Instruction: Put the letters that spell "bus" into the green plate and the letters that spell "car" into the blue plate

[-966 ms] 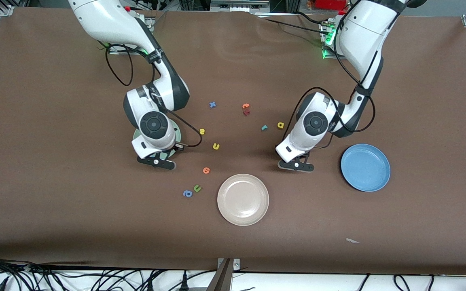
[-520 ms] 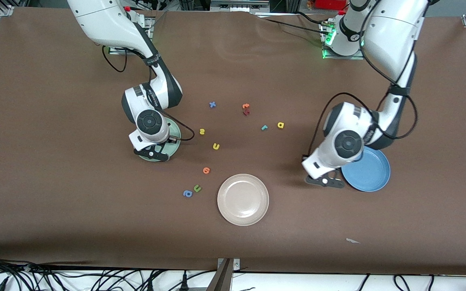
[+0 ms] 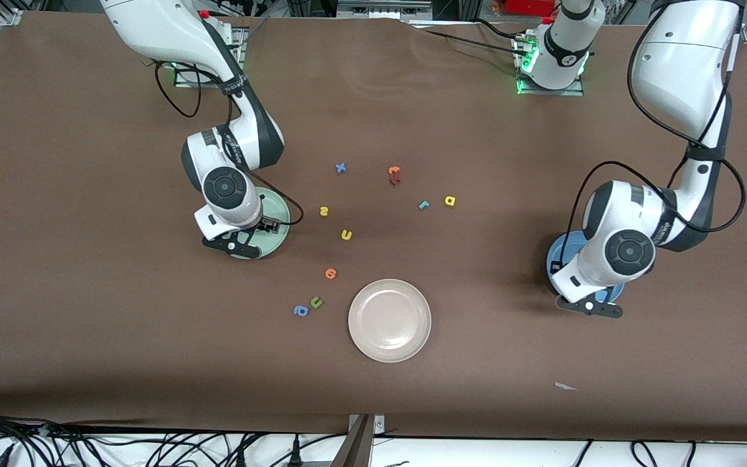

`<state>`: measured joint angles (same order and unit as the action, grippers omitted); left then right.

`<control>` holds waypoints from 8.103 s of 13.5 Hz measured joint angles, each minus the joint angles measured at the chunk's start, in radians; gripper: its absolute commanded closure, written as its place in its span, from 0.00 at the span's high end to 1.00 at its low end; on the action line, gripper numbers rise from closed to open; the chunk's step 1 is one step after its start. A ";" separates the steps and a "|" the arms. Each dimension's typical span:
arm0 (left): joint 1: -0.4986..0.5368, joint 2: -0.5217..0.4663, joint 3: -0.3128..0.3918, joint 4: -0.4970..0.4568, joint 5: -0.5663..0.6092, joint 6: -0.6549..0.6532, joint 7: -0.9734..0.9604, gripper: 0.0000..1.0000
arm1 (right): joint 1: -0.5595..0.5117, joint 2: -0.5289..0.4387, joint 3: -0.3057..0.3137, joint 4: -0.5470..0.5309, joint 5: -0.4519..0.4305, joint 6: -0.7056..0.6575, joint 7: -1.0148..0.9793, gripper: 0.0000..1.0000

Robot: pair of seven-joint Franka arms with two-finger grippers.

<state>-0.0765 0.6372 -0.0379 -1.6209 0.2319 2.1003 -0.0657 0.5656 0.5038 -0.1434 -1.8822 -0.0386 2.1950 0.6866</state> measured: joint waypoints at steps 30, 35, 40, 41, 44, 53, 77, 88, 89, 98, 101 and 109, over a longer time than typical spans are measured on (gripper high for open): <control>-0.091 -0.210 -0.360 -0.550 -0.038 0.449 -0.447 0.98 | 0.135 0.107 0.148 0.005 0.021 0.234 0.416 0.44; -0.097 -0.184 -0.360 -0.576 0.066 0.472 -0.542 0.93 | 0.135 0.108 0.148 0.003 0.021 0.246 0.413 0.13; -0.108 -0.153 -0.360 -0.577 0.071 0.479 -0.557 0.78 | 0.135 0.104 0.141 0.004 0.021 0.250 0.405 0.11; -0.116 -0.153 -0.361 -0.577 0.071 0.479 -0.566 0.73 | 0.135 0.098 0.130 0.006 0.021 0.247 0.394 0.11; -0.134 -0.153 -0.361 -0.577 0.071 0.479 -0.591 0.66 | 0.133 0.039 0.059 0.013 0.020 0.147 0.285 0.11; -0.136 -0.148 -0.360 -0.577 0.071 0.479 -0.596 0.45 | 0.127 -0.025 -0.082 -0.077 0.021 0.019 0.048 0.79; 0.162 -0.142 -0.326 -0.203 0.075 -0.013 -0.181 0.21 | 0.164 0.269 0.040 0.385 0.129 0.145 0.294 0.61; 0.371 -0.009 -0.370 -0.106 0.069 -0.023 -0.168 1.00 | 0.224 0.320 0.040 0.367 0.126 0.145 0.354 0.53; 0.367 -0.009 -0.405 -0.103 0.058 -0.023 -0.199 1.00 | 0.224 0.320 0.040 0.367 0.125 0.145 0.354 0.44; 0.349 -0.043 -0.662 -0.246 0.040 0.144 -0.572 1.00 | 0.225 0.298 -0.002 0.374 0.121 0.110 0.318 0.08; 0.288 -0.067 -0.695 -0.325 0.083 0.215 -0.754 1.00 | 0.224 0.234 -0.072 0.376 0.121 -0.083 0.203 0.08; 0.127 -0.009 -0.690 -0.388 0.339 0.316 -1.184 1.00 | 0.219 0.006 -0.242 -0.076 0.121 0.081 -0.092 0.24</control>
<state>0.0506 0.6282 -0.7282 -2.0087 0.5707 2.4163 -1.2501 0.7850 0.5098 -0.3850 -1.9584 0.0822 2.2756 0.5950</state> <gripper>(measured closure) 0.000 0.749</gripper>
